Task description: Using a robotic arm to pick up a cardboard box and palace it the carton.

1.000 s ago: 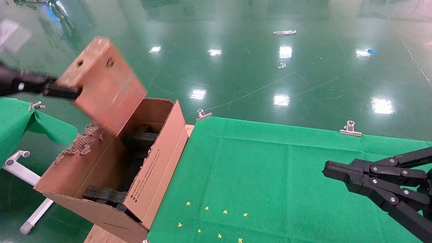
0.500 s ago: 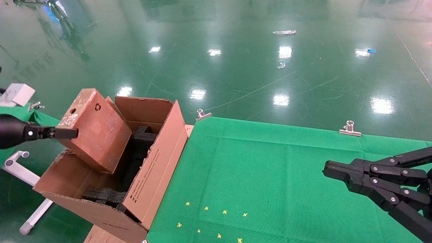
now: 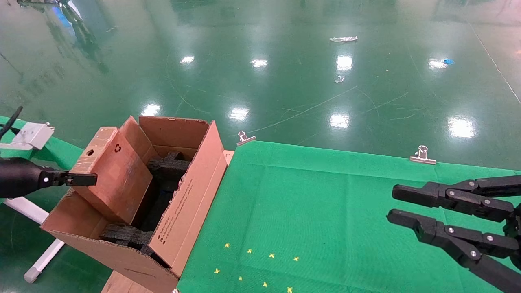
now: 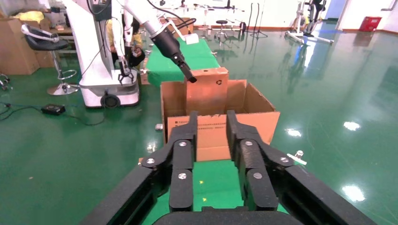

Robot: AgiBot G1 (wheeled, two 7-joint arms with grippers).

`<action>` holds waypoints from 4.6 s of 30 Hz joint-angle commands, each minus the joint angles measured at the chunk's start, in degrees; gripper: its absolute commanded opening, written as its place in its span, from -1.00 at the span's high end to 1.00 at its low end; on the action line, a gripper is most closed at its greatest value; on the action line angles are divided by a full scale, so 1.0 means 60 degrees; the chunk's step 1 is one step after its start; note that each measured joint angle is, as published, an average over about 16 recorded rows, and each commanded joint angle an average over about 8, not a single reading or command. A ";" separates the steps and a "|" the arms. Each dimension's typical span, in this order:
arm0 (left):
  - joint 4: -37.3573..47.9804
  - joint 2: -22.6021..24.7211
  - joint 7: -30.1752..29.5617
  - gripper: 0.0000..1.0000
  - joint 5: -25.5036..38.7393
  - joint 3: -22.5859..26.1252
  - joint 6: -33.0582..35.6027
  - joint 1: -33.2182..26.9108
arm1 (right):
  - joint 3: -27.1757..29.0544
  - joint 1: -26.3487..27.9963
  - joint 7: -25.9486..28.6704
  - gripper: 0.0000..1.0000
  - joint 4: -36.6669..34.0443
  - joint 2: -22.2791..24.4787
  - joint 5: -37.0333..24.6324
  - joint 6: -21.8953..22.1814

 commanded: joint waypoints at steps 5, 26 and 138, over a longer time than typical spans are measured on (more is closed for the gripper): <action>-0.0451 -0.0112 -0.0421 1.00 0.0520 0.0246 -0.0393 0.0130 | -0.0003 0.0001 -0.0002 -1.00 0.0000 0.0001 0.0002 0.0001; 0.1694 0.1928 -0.0151 1.00 -0.0830 0.0592 -0.1213 0.2553 | -0.0015 0.0003 -0.0008 -1.00 0.0000 0.0006 0.0010 0.0007; 0.1047 0.3888 0.6038 -1.00 -0.2916 -0.8361 0.3928 0.4785 | -0.0077 0.0017 -0.0039 -1.00 -0.0012 0.0027 0.0049 0.0026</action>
